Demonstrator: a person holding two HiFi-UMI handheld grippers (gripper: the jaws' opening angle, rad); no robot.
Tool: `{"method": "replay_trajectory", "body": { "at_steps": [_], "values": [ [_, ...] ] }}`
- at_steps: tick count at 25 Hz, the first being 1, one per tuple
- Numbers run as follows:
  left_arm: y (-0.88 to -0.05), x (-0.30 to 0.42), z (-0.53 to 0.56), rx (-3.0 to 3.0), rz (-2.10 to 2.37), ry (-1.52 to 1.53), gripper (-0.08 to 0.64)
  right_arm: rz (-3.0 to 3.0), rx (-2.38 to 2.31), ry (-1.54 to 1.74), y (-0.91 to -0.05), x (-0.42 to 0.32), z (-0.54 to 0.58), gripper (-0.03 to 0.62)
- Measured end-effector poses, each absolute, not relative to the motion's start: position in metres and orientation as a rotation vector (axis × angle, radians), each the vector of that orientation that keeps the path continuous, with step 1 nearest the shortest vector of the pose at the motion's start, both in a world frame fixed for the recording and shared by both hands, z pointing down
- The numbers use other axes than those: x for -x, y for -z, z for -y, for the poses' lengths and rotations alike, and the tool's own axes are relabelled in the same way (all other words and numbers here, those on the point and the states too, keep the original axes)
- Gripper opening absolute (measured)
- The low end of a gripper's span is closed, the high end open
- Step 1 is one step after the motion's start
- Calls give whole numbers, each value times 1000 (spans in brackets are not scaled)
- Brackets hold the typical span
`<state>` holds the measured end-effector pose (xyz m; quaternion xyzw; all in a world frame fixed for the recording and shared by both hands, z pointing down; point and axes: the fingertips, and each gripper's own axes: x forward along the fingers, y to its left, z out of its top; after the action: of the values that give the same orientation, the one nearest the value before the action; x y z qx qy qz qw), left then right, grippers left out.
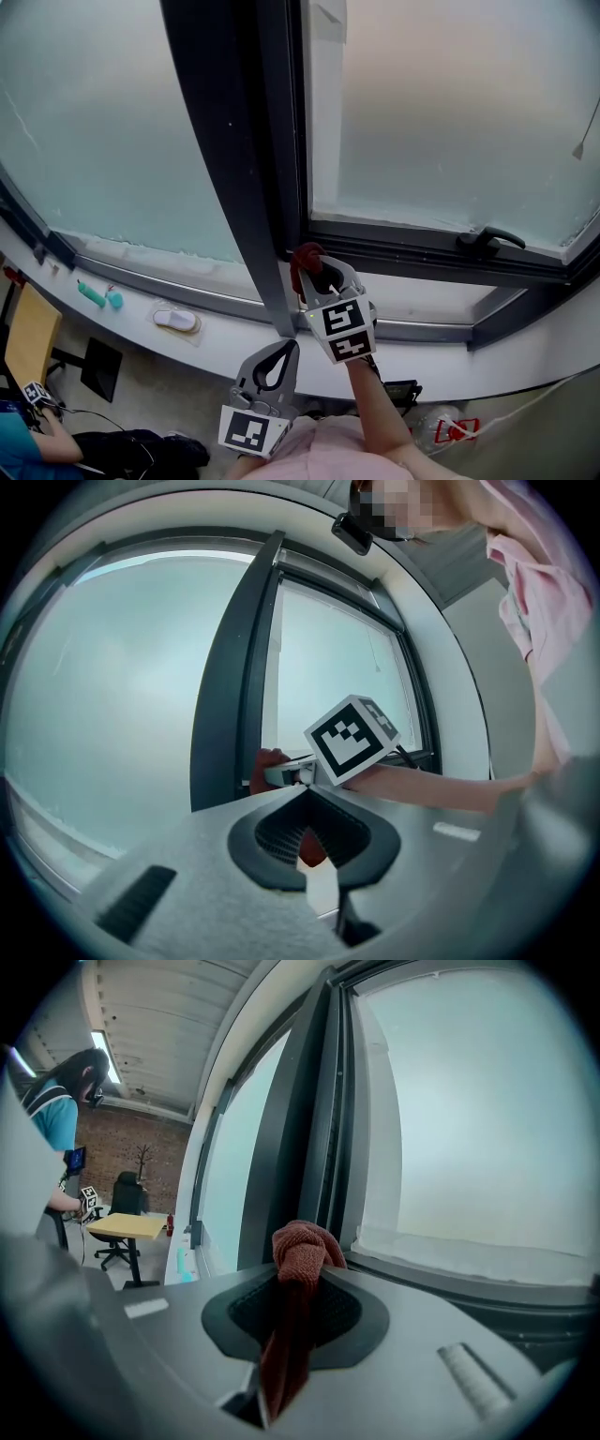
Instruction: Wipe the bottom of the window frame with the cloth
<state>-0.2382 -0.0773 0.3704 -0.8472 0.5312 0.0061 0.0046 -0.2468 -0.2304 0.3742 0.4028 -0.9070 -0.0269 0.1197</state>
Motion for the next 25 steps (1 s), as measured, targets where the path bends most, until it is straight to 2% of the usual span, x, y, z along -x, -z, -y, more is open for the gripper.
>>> {"method": "replay_trajectory", "body": {
  "at_steps": [9, 25],
  "values": [
    [-381, 254, 81, 2676, -1667, 45, -2, 2600, -1252, 65, -387, 245, 252, 63],
    [-377, 229, 89, 2709, -1592, 3, -2, 2548, -1329, 130, -387, 211, 250, 63]
  ]
}}
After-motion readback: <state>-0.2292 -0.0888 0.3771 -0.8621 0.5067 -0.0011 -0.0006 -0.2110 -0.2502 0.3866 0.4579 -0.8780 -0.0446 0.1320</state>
